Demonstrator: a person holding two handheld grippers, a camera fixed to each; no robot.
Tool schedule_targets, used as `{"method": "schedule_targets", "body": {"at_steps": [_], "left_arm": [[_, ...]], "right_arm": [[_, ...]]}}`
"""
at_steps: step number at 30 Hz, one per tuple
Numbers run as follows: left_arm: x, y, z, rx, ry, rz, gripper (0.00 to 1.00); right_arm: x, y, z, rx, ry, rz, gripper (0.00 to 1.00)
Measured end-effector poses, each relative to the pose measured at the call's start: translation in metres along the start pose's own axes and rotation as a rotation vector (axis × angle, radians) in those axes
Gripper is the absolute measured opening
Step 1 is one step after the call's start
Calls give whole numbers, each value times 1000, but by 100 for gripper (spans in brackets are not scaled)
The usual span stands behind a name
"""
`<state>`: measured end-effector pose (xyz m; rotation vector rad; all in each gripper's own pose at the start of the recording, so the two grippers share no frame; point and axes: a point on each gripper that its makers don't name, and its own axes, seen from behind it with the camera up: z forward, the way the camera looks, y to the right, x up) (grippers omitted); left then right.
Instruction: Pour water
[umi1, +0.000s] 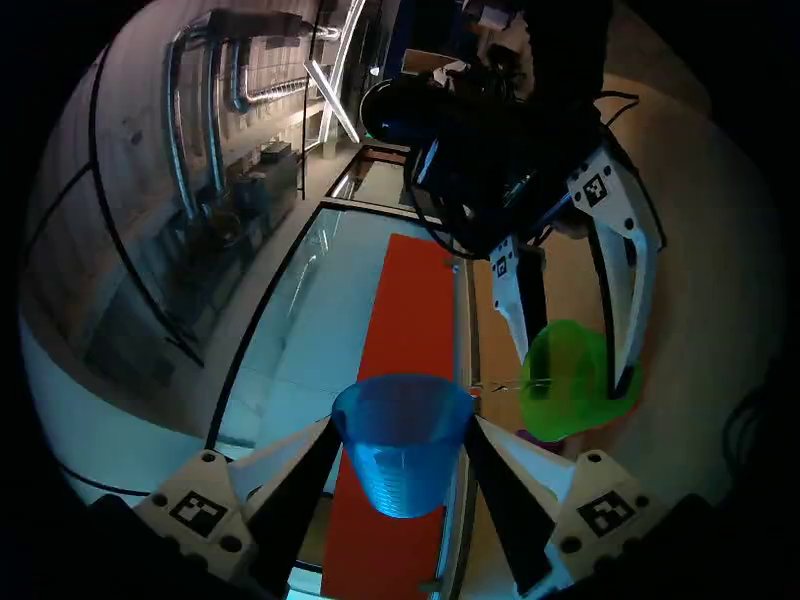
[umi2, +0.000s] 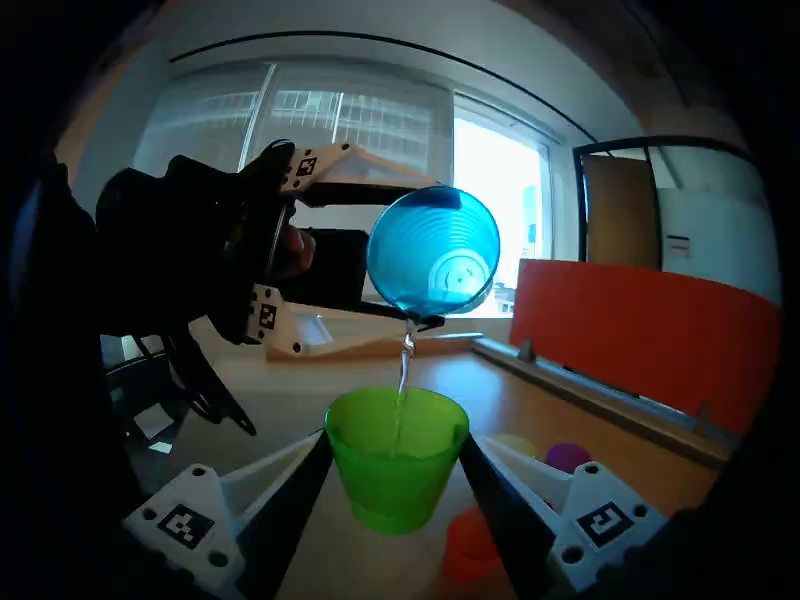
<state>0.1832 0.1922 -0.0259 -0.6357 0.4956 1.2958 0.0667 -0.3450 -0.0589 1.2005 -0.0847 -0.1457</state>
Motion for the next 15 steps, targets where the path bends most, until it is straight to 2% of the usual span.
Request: {"method": "schedule_targets", "body": {"at_steps": [15], "left_arm": [[0,-3,2,5,6,27,85]], "right_arm": [[0,1,-1,-1,1,-6,90]]}}
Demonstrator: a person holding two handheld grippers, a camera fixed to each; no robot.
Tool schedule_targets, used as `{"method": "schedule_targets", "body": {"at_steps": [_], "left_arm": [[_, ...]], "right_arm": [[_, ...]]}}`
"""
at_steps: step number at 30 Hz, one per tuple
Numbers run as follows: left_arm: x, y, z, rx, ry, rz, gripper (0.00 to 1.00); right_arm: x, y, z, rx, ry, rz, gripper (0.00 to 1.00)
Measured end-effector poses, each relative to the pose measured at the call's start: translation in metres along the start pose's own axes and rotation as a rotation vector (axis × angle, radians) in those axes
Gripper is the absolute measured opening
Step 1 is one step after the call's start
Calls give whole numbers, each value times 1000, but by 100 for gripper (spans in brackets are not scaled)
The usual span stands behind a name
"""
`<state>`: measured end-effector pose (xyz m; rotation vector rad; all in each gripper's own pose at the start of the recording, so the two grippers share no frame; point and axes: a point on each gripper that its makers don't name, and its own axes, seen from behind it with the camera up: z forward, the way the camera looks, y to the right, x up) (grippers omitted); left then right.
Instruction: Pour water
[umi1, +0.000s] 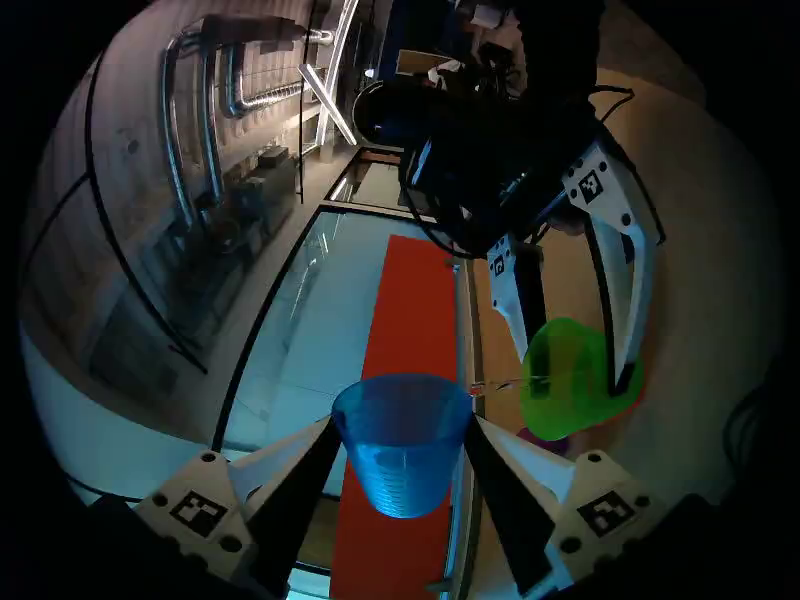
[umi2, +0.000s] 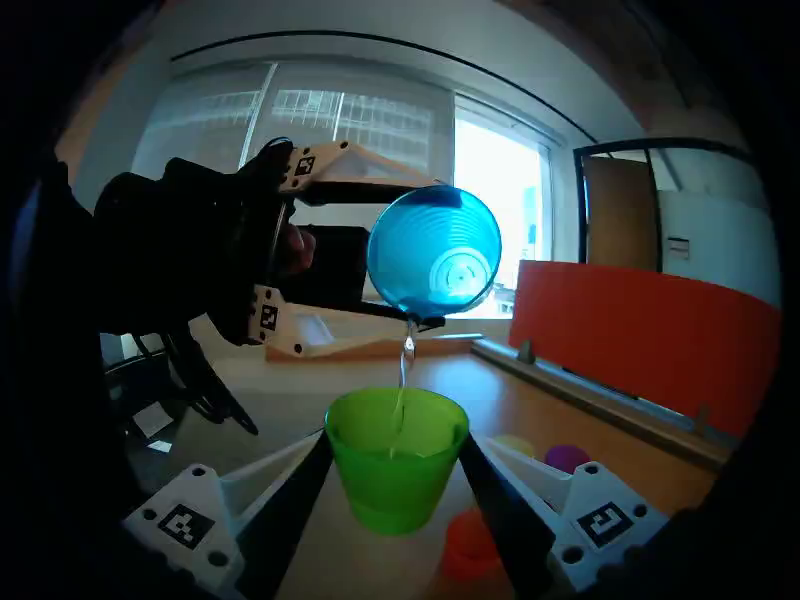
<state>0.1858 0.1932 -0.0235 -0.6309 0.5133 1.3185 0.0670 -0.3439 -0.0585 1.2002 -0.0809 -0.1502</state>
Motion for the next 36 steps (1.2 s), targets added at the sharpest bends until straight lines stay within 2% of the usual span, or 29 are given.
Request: {"method": "schedule_targets", "body": {"at_steps": [18,36], "left_arm": [[7,-2,-5,8,8,41,85],[9,-9,-7,19,8,79,85]], "right_arm": [[3,0,1,2,-1,-7,90],[6,2,0,-1,-1,-19,90]]}}
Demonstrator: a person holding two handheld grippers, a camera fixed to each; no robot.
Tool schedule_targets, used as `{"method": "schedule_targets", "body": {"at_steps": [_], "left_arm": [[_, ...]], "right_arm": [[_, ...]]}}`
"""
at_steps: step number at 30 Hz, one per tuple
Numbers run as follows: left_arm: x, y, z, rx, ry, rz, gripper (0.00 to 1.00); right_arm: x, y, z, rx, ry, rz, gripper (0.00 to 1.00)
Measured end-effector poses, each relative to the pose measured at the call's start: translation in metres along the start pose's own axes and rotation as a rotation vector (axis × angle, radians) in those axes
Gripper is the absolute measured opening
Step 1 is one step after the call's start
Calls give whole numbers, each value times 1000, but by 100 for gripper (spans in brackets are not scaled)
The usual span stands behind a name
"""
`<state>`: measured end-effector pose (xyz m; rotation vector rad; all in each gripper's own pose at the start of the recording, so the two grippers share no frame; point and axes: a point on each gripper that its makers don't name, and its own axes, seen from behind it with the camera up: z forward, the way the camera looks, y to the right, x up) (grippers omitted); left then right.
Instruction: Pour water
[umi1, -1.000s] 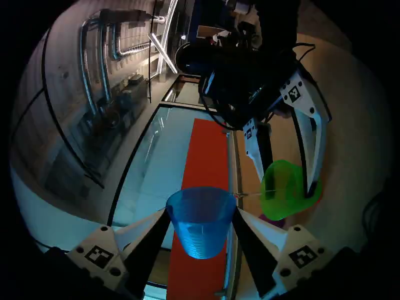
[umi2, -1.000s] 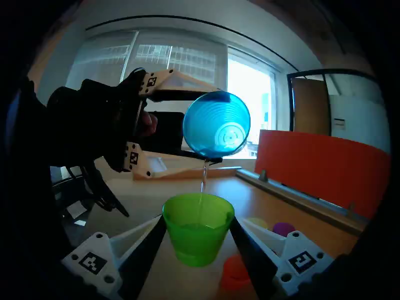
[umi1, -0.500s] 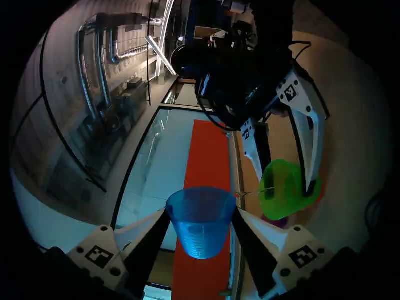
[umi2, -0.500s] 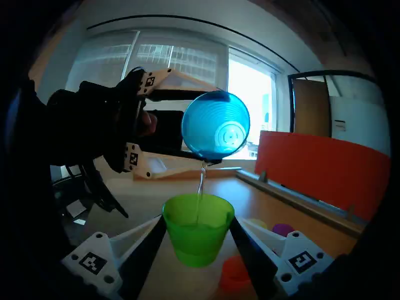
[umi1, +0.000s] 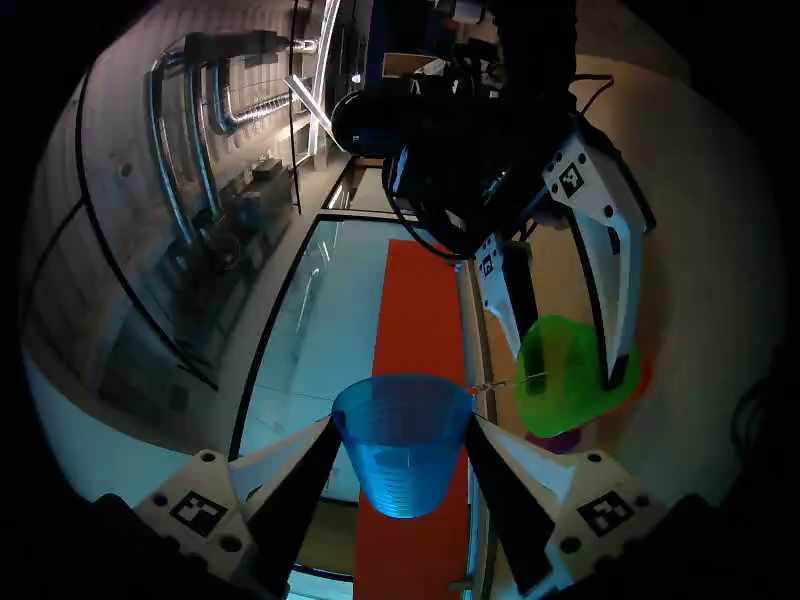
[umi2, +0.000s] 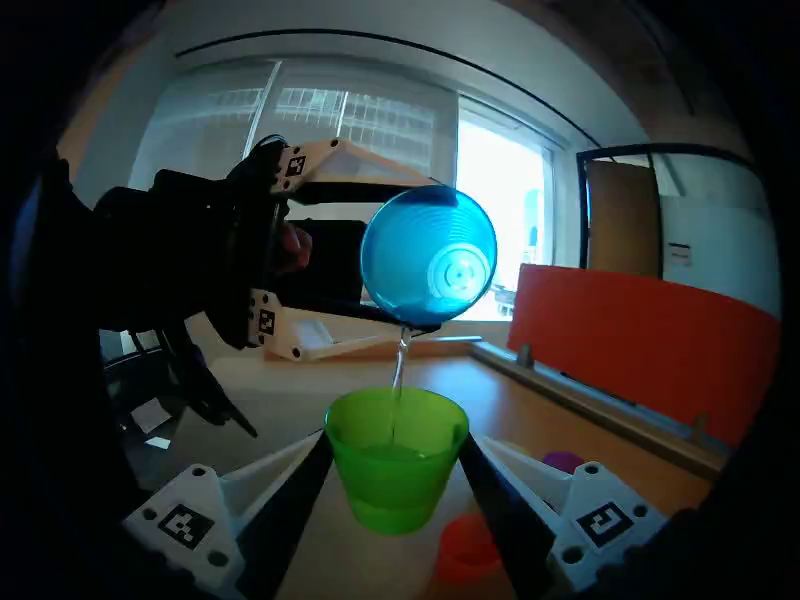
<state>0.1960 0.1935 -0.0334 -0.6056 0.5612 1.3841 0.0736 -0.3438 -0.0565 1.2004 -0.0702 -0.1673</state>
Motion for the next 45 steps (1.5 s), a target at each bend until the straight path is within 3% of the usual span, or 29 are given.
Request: {"method": "schedule_targets", "body": {"at_steps": [28,45], "left_arm": [[3,-5,-5,9,-6,55,85],[1,-6,-3,10,-6,60,85]], "right_arm": [[0,-1,-1,-2,2,-2,90],[-1,-1,0,-1,2,-1,90]]}}
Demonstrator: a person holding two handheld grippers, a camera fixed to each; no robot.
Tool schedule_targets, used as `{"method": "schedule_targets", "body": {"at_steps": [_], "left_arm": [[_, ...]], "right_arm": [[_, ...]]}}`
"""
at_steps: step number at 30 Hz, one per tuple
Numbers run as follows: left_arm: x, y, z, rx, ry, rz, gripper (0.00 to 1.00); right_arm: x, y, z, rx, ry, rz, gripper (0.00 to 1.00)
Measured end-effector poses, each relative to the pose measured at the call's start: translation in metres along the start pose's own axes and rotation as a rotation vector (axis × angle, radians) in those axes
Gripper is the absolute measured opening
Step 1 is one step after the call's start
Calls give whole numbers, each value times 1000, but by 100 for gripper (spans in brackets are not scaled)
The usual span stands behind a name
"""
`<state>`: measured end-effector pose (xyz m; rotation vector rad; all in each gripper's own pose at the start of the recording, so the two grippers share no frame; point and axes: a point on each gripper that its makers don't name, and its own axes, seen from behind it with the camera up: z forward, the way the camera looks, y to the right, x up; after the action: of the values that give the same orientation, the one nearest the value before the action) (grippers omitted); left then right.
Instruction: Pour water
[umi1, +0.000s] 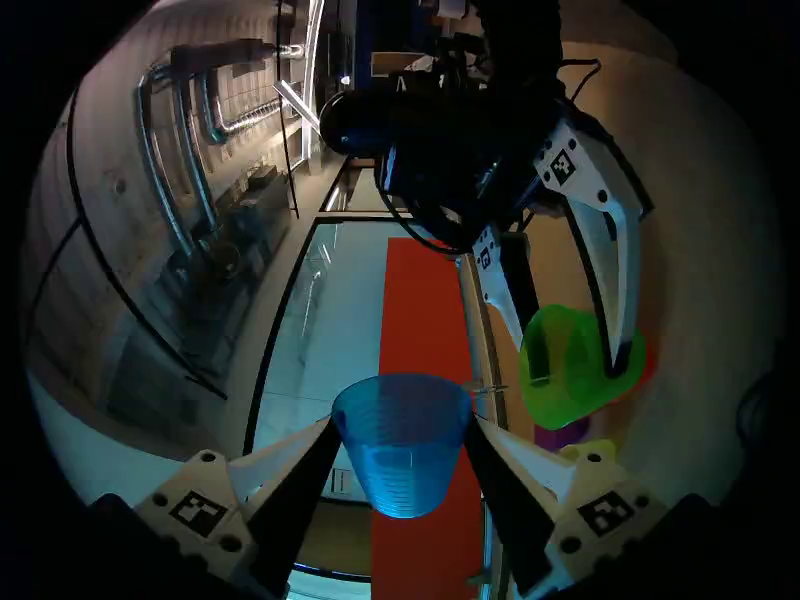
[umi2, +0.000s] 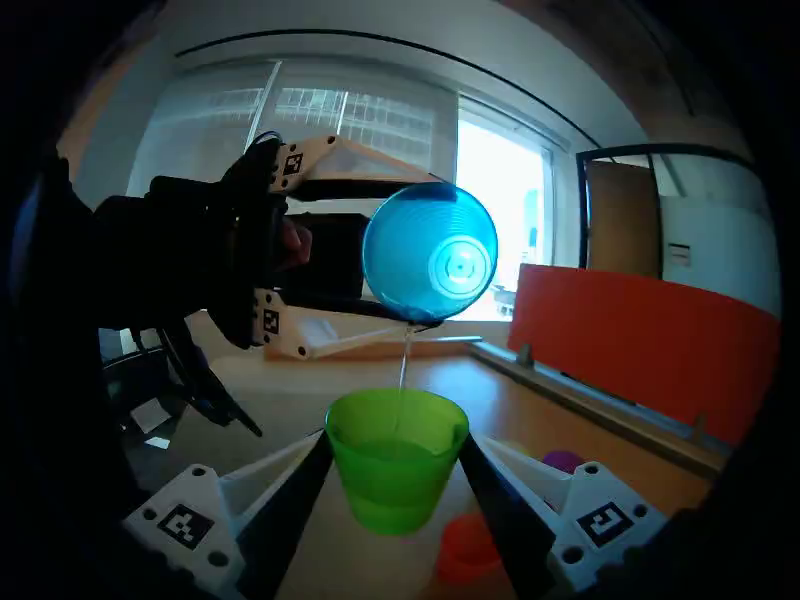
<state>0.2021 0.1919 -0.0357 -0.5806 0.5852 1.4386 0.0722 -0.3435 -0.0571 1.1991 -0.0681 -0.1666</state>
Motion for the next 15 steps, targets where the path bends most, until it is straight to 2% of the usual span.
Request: {"method": "schedule_targets", "body": {"at_steps": [15], "left_arm": [[-2,2,2,-1,-2,4,85]], "right_arm": [[1,1,0,-1,-1,0,90]]}}
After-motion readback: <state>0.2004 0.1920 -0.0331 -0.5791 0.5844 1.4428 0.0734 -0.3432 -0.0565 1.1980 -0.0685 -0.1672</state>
